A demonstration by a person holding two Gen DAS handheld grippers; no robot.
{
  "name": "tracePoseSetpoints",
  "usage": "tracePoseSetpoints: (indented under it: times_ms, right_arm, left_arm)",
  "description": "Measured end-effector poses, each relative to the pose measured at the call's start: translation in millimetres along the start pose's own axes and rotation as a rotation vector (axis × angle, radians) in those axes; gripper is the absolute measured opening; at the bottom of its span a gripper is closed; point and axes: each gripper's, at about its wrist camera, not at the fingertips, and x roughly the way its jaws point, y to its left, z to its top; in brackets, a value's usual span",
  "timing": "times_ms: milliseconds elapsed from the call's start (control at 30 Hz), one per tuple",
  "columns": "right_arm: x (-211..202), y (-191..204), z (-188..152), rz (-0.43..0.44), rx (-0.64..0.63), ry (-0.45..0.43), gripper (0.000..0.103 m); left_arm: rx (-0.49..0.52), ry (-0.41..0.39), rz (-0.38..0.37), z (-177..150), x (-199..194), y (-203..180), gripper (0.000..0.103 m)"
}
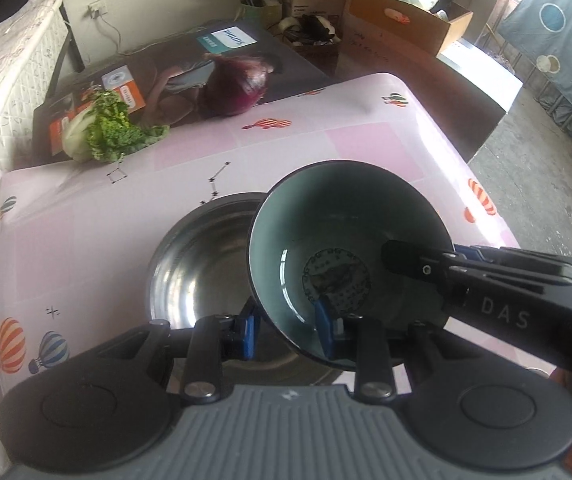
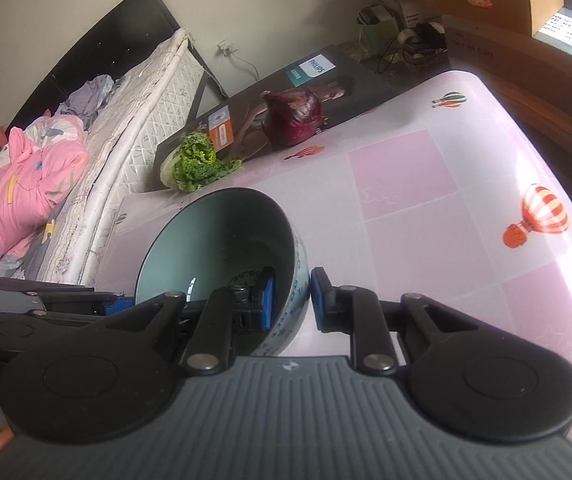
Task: Organize plates and bowls
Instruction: 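Lower the green bowl into the steel bowl and open the right tool, then set the stacked bowls on the table and open the left tool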
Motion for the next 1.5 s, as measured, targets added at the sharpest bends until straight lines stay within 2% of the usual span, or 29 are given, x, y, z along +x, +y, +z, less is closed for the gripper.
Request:
tracePoseSetpoints:
  times_ms: [267,433,667,767,833,900,933,1100,1233,1333,1500]
  right_arm:
    - [51.0,40.1,-7.3,0.049,-0.038,0.081,0.018]
    - [68.2,46.2,-16.2,0.018,-0.079,0.105,0.018]
    - [81.8,46.3,-23.8,-0.034,-0.145,0.11,0.018]
    - [81.9,49.3,-24.8,-0.039,-0.164,0.094,0.021]
    - [80.2,48.1,-23.0,-0.029,-0.165,0.082,0.03]
    - [77.5,45.9,-21.6,0.005,-0.14,0.071,0.043]
    - [74.6,44.7,-20.2,0.016,-0.128,0.06,0.046]
    - [58.3,45.2,-16.9,0.054,-0.114,0.007,0.06]
    - [29.2,41.5,-18.9,0.073,-0.083,-0.044,0.061]
    - [-4.7,37.5,-28.1,0.109,-0.057,-0.083,0.062]
    - [-57.0,37.0,-56.0,0.115,-0.068,-0.125,0.063]
  left_arm:
    - [-0.056,0.04,0.052,-13.1,18.9,41.5,0.032]
    - [-0.057,0.059,0.042,-18.9,34.6,48.0,0.032]
    - [0.001,0.025,0.072,-20.4,34.5,41.4,0.032]
    - [0.039,-0.027,0.097,-22.4,23.2,38.9,0.038]
    - [0.058,-0.066,0.115,-24.3,13.3,39.1,0.048]
    - [0.063,-0.106,0.141,-28.0,3.6,42.6,0.06]
    - [0.066,-0.124,0.149,-30.1,-0.7,45.2,0.062]
    - [0.024,-0.195,0.19,-47.7,-27.3,69.3,0.064]
    - [-0.044,-0.263,0.216,-77.9,-60.6,99.6,0.066]
    - [-0.093,-0.316,0.221,-111.7,-87.0,125.3,0.074]
    - [-0.159,-0.338,0.26,-169.4,-113.6,154.3,0.079]
